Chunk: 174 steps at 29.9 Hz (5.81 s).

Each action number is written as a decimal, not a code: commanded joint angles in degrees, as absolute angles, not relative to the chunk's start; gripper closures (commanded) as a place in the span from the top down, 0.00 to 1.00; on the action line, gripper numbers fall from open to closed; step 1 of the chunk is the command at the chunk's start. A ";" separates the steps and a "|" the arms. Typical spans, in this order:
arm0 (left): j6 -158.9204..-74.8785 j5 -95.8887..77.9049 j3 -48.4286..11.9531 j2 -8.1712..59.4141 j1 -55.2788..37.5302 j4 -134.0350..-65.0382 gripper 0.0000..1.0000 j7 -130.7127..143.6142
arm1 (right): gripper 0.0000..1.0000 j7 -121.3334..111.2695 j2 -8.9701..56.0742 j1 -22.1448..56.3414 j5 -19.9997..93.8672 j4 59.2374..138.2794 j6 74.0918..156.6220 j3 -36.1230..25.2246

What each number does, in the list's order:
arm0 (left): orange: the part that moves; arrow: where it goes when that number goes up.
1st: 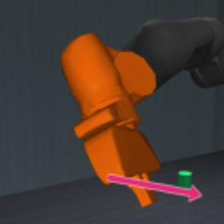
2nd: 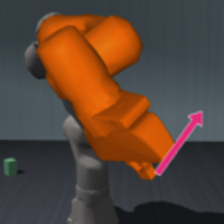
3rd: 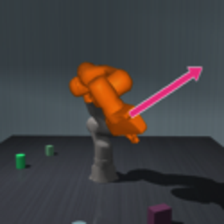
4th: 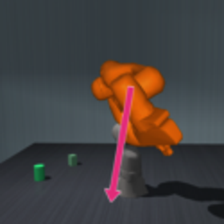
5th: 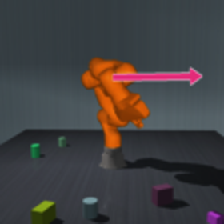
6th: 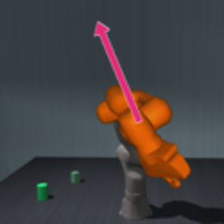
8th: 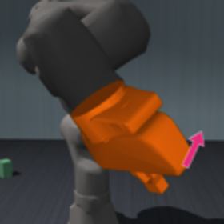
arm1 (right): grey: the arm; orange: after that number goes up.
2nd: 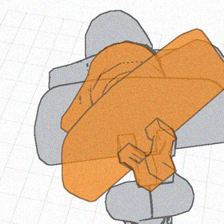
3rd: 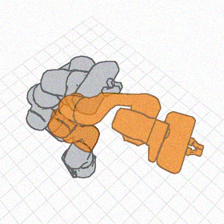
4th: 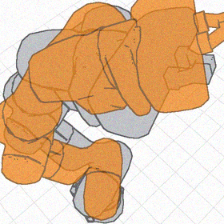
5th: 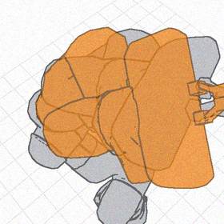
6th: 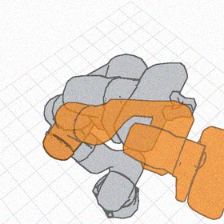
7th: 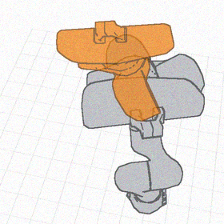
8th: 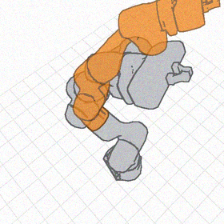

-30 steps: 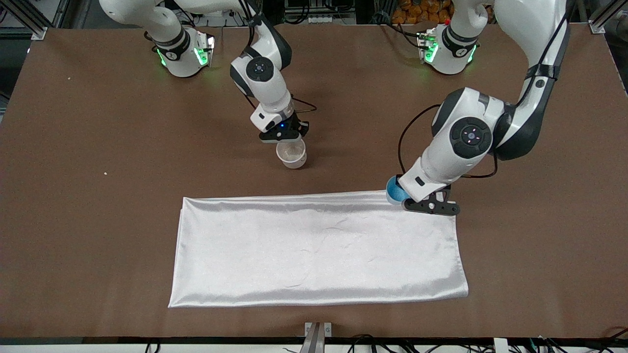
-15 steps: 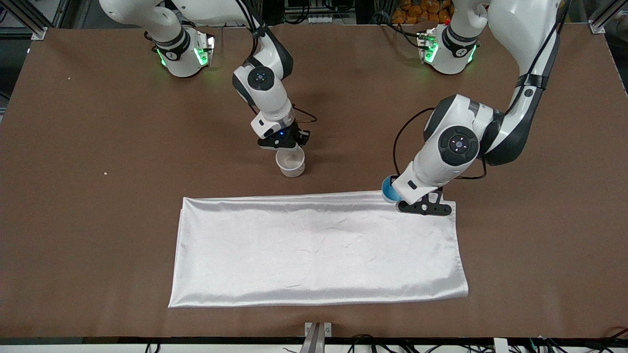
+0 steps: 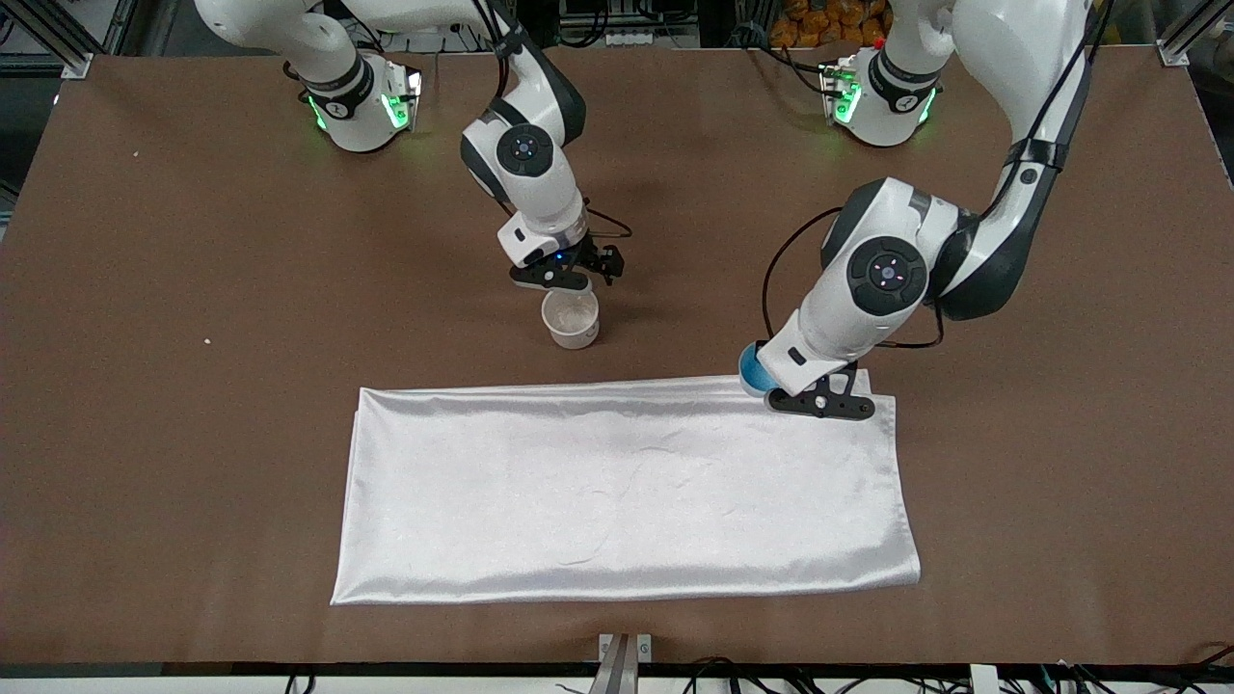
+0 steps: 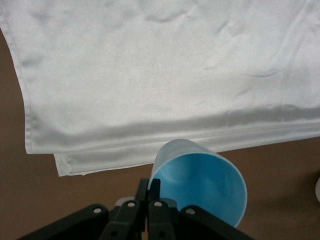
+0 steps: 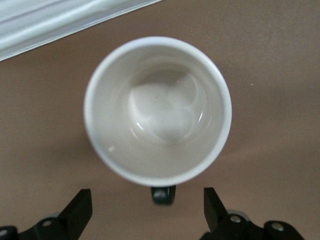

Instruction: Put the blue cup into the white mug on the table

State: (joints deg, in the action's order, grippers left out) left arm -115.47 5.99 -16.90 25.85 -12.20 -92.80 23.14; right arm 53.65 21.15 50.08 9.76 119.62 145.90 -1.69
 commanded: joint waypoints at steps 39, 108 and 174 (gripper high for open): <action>-120.23 6.24 -21.10 33.57 -31.37 -84.55 0.00 57.74 | 1.00 0.28 20.48 15.22 1.76 100.46 120.06 -6.07; -102.75 8.09 -17.14 14.24 -3.78 -84.20 1.00 24.26 | 1.00 -8.26 -0.44 -3.87 2.11 92.55 92.81 2.72; -98.53 -0.53 -4.66 2.81 -3.08 -87.63 1.00 9.76 | 1.00 -6.06 0.09 -3.87 0.09 92.02 91.85 2.37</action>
State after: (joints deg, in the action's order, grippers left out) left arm -98.79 1.52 -5.61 5.48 -2.47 -85.64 11.29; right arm -7.27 0.86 -3.04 0.92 91.57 92.33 1.55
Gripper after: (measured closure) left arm 0.000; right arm 0.000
